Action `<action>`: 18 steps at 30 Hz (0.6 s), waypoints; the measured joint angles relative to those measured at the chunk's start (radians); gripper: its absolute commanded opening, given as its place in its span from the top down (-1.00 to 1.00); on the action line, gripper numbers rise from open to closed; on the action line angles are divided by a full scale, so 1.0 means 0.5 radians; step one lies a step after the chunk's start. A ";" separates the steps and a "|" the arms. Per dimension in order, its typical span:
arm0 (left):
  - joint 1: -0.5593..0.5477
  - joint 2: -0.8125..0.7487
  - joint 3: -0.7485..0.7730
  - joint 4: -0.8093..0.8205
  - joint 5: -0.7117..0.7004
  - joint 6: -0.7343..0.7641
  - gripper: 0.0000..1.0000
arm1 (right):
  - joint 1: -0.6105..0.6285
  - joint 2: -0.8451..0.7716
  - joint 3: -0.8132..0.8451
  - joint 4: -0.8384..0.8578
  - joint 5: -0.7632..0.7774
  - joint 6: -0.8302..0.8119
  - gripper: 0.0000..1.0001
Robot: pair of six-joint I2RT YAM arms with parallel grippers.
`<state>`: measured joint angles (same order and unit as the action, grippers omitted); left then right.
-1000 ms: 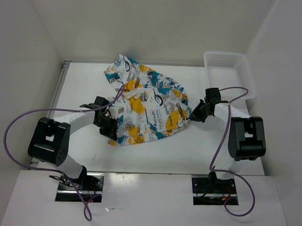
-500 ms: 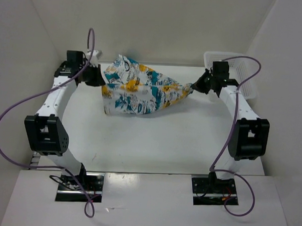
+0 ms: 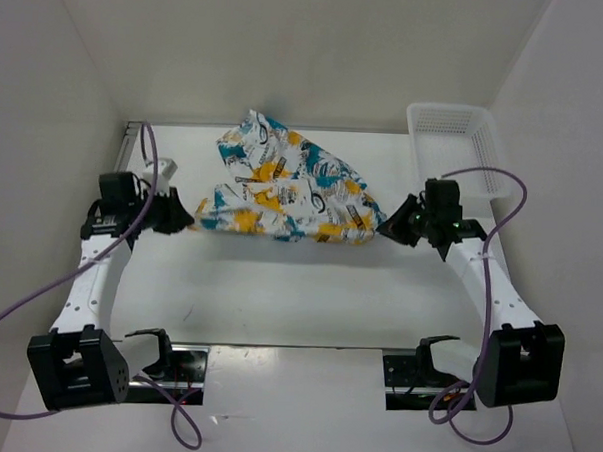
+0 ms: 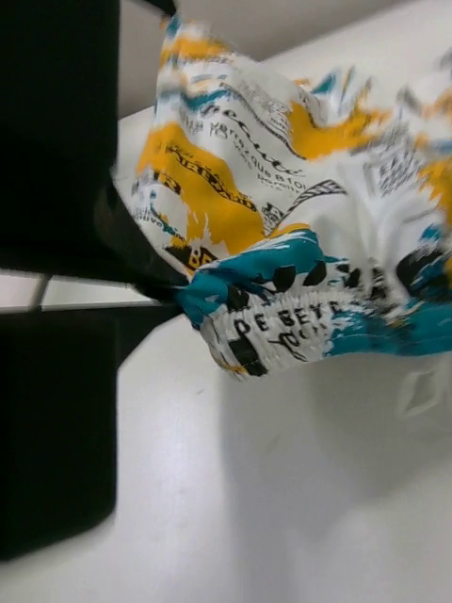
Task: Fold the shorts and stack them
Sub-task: Flatten the shorts out
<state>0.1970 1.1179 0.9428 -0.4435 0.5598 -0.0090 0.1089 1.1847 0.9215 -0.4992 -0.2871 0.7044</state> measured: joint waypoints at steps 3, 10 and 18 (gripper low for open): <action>0.020 -0.032 -0.304 -0.160 -0.073 0.011 -0.20 | 0.034 0.015 -0.208 -0.095 0.044 0.039 -0.20; 0.024 -0.140 -0.391 -0.391 -0.137 0.008 0.00 | 0.053 0.047 -0.230 -0.169 0.108 0.124 -0.41; -0.002 -0.310 -0.822 -0.425 -0.088 0.009 -0.53 | 0.053 0.166 -0.225 -0.163 0.109 0.193 -0.58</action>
<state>0.1959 0.9630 0.5320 -0.6559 0.5159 -0.0044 0.1352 1.2675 0.8089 -0.5808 -0.2325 0.8009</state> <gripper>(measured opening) 0.738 0.786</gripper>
